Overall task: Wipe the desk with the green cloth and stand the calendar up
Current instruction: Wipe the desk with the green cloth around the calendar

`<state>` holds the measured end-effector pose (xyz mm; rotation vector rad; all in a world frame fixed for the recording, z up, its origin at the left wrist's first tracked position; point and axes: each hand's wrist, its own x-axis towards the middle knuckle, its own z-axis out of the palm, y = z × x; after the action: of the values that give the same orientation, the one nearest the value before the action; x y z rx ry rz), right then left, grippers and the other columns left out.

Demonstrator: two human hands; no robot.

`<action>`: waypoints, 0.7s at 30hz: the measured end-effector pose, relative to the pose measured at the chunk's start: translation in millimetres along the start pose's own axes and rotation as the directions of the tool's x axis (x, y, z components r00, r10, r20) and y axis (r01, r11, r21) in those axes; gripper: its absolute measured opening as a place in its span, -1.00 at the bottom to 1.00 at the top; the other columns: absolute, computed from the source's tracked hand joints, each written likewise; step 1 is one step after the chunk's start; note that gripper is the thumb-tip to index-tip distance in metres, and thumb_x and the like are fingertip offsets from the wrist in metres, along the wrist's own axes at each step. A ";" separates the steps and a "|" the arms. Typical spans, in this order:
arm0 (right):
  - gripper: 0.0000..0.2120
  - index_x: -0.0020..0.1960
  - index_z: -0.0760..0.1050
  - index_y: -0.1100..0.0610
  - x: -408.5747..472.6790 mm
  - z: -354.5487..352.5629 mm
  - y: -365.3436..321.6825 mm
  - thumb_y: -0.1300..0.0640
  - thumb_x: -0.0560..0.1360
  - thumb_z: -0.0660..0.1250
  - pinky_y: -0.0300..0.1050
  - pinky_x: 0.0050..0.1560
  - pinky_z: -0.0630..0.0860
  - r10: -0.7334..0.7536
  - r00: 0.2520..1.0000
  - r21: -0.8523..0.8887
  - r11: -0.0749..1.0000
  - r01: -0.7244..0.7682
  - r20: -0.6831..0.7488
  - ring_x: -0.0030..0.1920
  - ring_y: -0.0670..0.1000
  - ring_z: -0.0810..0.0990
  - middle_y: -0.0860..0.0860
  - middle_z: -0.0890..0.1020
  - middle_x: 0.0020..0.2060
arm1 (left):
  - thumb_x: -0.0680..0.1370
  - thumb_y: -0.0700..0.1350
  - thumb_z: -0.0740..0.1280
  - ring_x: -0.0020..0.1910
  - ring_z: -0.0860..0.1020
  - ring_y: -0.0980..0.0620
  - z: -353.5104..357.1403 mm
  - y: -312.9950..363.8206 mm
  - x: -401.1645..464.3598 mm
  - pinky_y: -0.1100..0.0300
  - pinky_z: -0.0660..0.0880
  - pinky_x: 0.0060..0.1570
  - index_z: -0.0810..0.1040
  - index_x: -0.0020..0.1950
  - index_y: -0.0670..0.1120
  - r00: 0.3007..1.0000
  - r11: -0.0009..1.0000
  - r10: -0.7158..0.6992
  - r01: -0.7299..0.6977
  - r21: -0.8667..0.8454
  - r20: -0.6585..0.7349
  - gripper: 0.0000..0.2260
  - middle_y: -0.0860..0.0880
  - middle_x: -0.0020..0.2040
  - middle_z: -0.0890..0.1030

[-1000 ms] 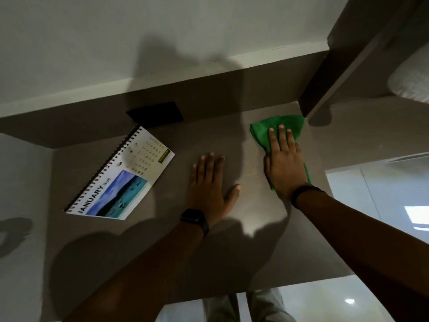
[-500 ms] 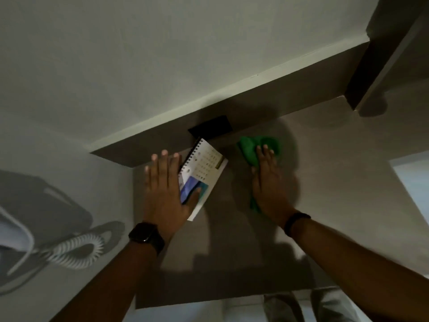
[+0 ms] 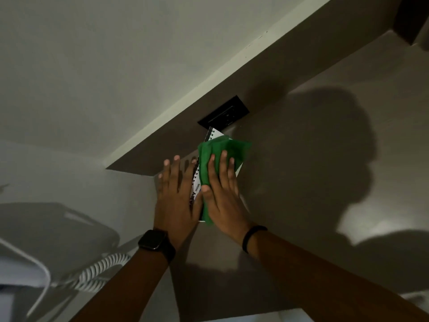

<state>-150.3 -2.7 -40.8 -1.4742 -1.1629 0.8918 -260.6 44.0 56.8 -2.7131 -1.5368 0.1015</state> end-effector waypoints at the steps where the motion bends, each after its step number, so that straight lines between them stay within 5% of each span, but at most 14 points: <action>1: -0.40 0.64 -0.39 -0.25 -0.2 0.2 5.7 -0.26 0.71 -0.17 0.35 0.64 -0.09 0.019 1.000 -0.021 1.000 -0.019 0.003 0.67 0.09 -0.39 -0.03 -0.33 0.69 | 0.69 0.16 0.22 0.70 -0.04 -0.22 -0.3 0.2 0.4 -0.37 0.08 0.60 0.08 0.71 0.00 1.000 1.000 -0.001 0.001 0.009 0.007 -0.35 -0.21 0.72 0.09; 7: -0.41 0.64 -0.39 -0.25 41.7 -8.3 1.0 -0.29 0.70 -0.22 0.41 0.62 -0.05 0.135 0.982 0.005 0.991 -0.135 -0.130 0.67 0.18 -0.36 0.03 -0.29 0.70 | 0.68 0.22 0.21 0.69 -0.02 -0.23 -0.7 3.2 0.9 -0.45 0.15 0.56 0.17 0.69 -0.08 0.998 0.998 -0.053 0.052 0.026 0.027 -0.33 -0.21 0.71 0.11; 11: -0.39 0.65 -0.39 -0.24 17.2 5.7 5.8 -0.31 0.70 -0.21 0.40 0.62 -0.12 0.085 0.993 -0.027 0.996 -0.088 -0.078 0.66 0.09 -0.40 -0.04 -0.36 0.68 | 0.68 0.21 0.17 0.68 0.02 -0.27 -2.5 5.5 0.5 -0.47 0.19 0.54 0.21 0.68 -0.12 0.999 0.999 -0.036 0.035 0.037 0.019 -0.34 -0.25 0.70 0.15; 16: -0.39 0.57 -0.48 -0.36 29.6 -3.3 14.5 -0.36 0.66 -0.20 0.47 0.60 0.00 0.192 0.977 0.044 0.981 -0.189 -0.088 0.64 0.12 -0.44 -0.05 -0.38 0.67 | 0.67 0.20 0.24 0.69 0.03 -0.28 0.7 3.7 1.3 -0.42 0.13 0.56 0.17 0.68 -0.08 0.999 0.998 -0.044 0.044 0.046 0.012 -0.33 -0.23 0.70 0.15; 21: -0.39 0.67 -0.33 -0.21 15.1 5.5 10.1 -0.30 0.71 -0.19 0.44 0.59 -0.10 -0.004 1.000 -0.047 0.999 0.004 -0.011 0.65 0.12 -0.43 -0.02 -0.36 0.68 | 0.68 0.18 0.20 0.69 0.01 -0.25 0.3 2.8 -0.3 -0.39 0.12 0.58 0.14 0.68 -0.06 1.000 0.998 -0.016 0.016 0.060 -0.007 -0.36 -0.25 0.70 0.14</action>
<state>-149.4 13.1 -51.3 -1.5124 -1.1858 0.8576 -258.4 42.3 56.4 -2.6523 -1.5274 0.1357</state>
